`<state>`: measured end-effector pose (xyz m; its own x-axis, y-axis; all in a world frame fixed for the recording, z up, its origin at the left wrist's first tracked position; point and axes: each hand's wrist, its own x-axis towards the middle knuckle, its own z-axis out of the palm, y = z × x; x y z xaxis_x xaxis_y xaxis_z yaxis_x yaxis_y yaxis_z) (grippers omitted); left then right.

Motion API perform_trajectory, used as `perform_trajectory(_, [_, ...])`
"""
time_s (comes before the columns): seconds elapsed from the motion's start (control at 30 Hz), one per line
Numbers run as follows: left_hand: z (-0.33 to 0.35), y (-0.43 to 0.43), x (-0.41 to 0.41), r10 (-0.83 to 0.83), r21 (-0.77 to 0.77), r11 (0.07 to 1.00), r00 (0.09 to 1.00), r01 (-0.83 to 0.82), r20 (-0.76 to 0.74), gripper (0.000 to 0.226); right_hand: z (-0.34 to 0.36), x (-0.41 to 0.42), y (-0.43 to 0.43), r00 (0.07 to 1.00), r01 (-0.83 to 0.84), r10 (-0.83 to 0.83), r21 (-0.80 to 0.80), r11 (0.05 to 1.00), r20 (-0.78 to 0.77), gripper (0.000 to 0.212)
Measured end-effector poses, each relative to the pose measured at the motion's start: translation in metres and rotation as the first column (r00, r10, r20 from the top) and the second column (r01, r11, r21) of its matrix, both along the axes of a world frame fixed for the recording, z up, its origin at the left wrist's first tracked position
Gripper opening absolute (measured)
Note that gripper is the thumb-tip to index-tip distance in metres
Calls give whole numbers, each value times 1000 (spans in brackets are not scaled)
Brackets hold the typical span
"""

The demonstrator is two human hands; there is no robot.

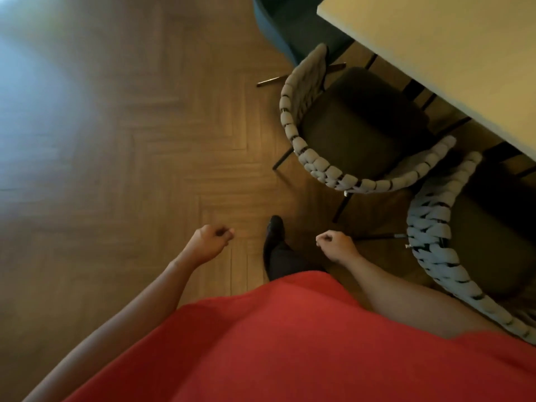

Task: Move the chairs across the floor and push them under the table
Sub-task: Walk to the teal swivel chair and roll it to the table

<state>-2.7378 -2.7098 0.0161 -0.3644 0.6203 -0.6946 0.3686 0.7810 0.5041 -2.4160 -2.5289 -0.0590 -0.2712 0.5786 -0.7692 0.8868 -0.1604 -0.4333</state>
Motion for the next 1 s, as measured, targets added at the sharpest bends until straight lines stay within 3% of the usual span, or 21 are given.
perform_trajectory(0.17, [-4, 36, -88, -47, -114, 993, 997, 39, -67, 28, -1, -91, 68, 1000, -22, 21, -52, 998, -18, 23])
perform_trajectory(0.57, [-6, 146, -200, 353, -17, 936, 931, -353, 92, 25, 17, -283, 228, 980, -194, 193, -2, 981, -50, 26])
perform_trajectory(0.7, [-14, 195, -256, 405, -8, 912, 901, -409, 156, 22, 16, -340, 266, 989, -138, 137, -13, 990, -64, 22])
perform_trajectory(0.87, [-24, 262, -363, 363, -9, 930, 914, -367, 181, 24, 11, -406, 307, 998, -59, 58, -20, 998, -16, 21])
perform_trajectory(1.0, [-13, 331, -452, 185, 4, 982, 969, -188, 162, 27, 34, -465, 340, 1000, -11, 11, -7, 1000, 12, 14])
